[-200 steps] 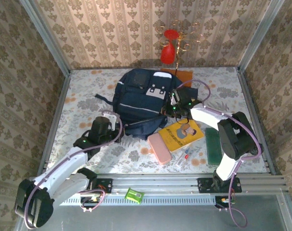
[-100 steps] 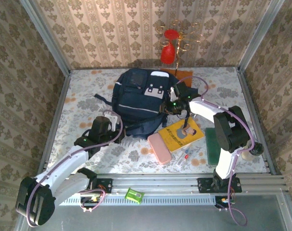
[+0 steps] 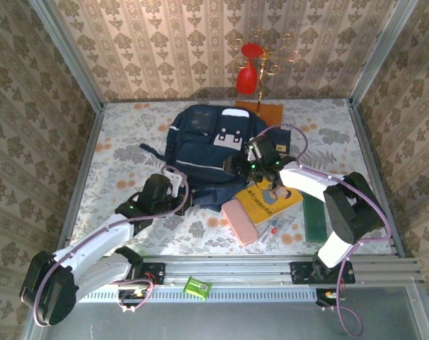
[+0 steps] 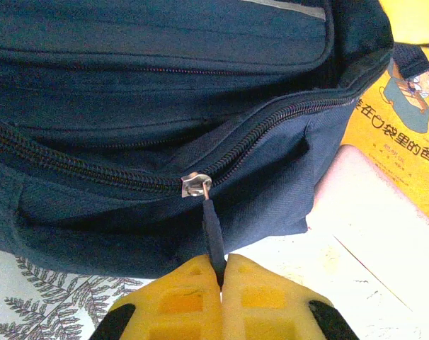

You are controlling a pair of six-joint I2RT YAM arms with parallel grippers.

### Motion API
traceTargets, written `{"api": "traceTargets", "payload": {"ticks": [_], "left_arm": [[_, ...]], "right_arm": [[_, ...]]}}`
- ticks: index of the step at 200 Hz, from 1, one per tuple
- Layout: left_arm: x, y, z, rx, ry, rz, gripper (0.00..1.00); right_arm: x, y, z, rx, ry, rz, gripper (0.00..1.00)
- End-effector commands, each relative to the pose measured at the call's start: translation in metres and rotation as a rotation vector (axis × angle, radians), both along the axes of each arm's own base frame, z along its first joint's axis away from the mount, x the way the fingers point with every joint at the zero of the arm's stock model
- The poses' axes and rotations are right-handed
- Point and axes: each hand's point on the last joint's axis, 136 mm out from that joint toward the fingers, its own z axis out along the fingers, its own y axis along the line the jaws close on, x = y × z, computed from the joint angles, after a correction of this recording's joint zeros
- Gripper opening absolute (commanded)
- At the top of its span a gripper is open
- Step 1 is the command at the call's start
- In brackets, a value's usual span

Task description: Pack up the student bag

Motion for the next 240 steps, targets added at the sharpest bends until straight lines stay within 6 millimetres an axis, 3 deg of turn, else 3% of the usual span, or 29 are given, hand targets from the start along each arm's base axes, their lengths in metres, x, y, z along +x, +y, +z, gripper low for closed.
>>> {"api": "traceTargets", "payload": {"ticks": [1,24,52,79,101,118,143,175,240], "left_arm": [[-0.003,-0.007,0.005,-0.015,-0.031,-0.04,0.0],[0.001,0.001,0.005,0.021,-0.052,-0.007,0.0],[0.005,0.01,0.006,0.061,-0.074,0.018,0.0],[0.005,0.013,0.003,0.079,-0.074,0.03,0.0],[0.005,0.014,-0.001,0.082,-0.067,0.034,0.0],[0.006,0.012,0.002,0.075,-0.07,0.029,0.0],[0.008,0.009,0.006,0.083,-0.073,0.014,0.0],[0.014,0.012,0.002,0.112,-0.074,0.017,0.0],[0.021,0.022,-0.015,0.149,-0.041,0.048,0.0]], "right_arm": [[0.009,0.009,-0.012,0.024,0.008,-0.081,0.86],[0.018,0.007,-0.015,0.002,-0.011,-0.102,0.73],[0.033,0.006,-0.01,-0.045,-0.049,-0.082,0.37],[0.052,0.035,0.004,-0.043,-0.067,0.033,0.17],[0.056,0.068,0.009,-0.015,-0.056,0.135,0.08],[0.053,0.077,0.006,-0.04,-0.036,0.207,0.05],[0.053,0.037,-0.003,-0.169,-0.022,0.208,0.04],[0.064,-0.018,-0.002,-0.213,-0.004,0.16,0.03],[0.08,-0.051,-0.005,-0.264,0.006,0.178,0.02]]}}
